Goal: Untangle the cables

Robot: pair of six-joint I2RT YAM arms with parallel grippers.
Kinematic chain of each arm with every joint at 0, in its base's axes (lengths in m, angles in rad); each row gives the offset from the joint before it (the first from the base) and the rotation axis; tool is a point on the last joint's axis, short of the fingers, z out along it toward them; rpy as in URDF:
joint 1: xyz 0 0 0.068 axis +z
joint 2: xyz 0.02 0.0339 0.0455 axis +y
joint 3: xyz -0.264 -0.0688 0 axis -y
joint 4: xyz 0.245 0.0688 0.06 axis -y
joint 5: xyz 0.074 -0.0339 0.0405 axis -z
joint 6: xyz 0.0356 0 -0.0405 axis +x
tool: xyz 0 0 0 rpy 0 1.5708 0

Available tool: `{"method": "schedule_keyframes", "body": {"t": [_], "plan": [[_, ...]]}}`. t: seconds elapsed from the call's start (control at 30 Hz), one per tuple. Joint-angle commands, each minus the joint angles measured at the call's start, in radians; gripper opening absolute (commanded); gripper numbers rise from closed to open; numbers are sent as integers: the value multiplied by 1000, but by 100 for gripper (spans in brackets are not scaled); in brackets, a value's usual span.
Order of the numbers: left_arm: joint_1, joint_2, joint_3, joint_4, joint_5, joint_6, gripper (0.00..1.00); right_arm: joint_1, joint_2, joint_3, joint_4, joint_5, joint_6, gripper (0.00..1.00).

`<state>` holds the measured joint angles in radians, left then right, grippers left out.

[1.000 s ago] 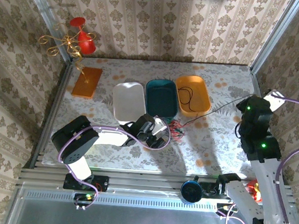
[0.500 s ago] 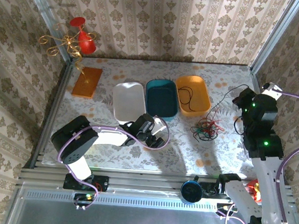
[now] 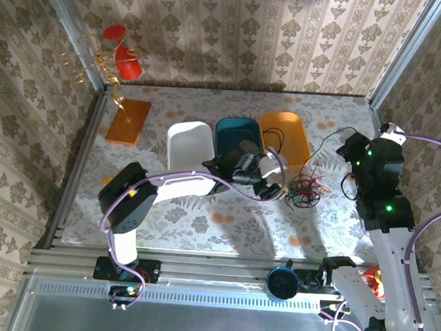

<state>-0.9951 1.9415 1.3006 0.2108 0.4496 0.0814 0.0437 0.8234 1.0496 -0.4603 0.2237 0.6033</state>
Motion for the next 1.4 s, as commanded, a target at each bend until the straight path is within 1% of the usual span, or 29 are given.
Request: {"method": "schedule_keyframes", "body": {"t": [0.0,0.1,0.17,0.3,0.4,0.5,0.53,0.6,0.63,0.67,0.77,0.83,0.87,1.0,1.07,1.1,1.13,1.23,1.37], "plan": [[-2,96,95,-43,150,26,86,4,7,6,-34,-29,8,0],[-13,186,197,-66,170,28,86,4,14,25,-50,-36,-3,0],[-15,242,236,-40,157,-4,86,4,10,37,-57,-36,-9,0],[-17,304,251,25,181,-43,84,4,11,63,-71,-43,-30,0],[-19,341,258,51,157,-33,83,4,20,88,-114,-62,-43,0],[-23,383,275,74,154,-40,77,4,26,105,-123,-78,-43,0],[-23,396,284,72,162,-46,73,4,30,112,-129,-81,-43,0],[-22,417,294,75,186,-71,62,4,33,126,-141,-86,-47,0],[-23,425,298,76,201,-82,53,4,33,131,-145,-84,-48,0],[-23,429,298,80,225,-95,42,4,30,135,-147,-84,-49,0],[-20,430,296,82,233,-121,16,4,23,136,-149,-84,-54,0],[-16,424,289,80,231,-128,3,4,16,132,-148,-83,-57,0],[-14,416,281,76,225,-130,0,4,13,130,-145,-88,-62,0],[7,354,214,61,202,-124,0,4,8,146,-106,-143,-121,0],[20,305,153,55,200,-127,0,4,10,167,-81,-179,-149,0],[25,278,117,61,166,-126,0,4,13,179,-80,-192,-160,0],[31,248,71,69,155,-123,0,4,18,193,-52,-208,-165,0],[47,148,-57,51,118,-79,0,4,32,217,-19,-245,-162,0],[67,32,-197,-20,95,-11,0,4,59,231,41,-268,-142,0]]}}
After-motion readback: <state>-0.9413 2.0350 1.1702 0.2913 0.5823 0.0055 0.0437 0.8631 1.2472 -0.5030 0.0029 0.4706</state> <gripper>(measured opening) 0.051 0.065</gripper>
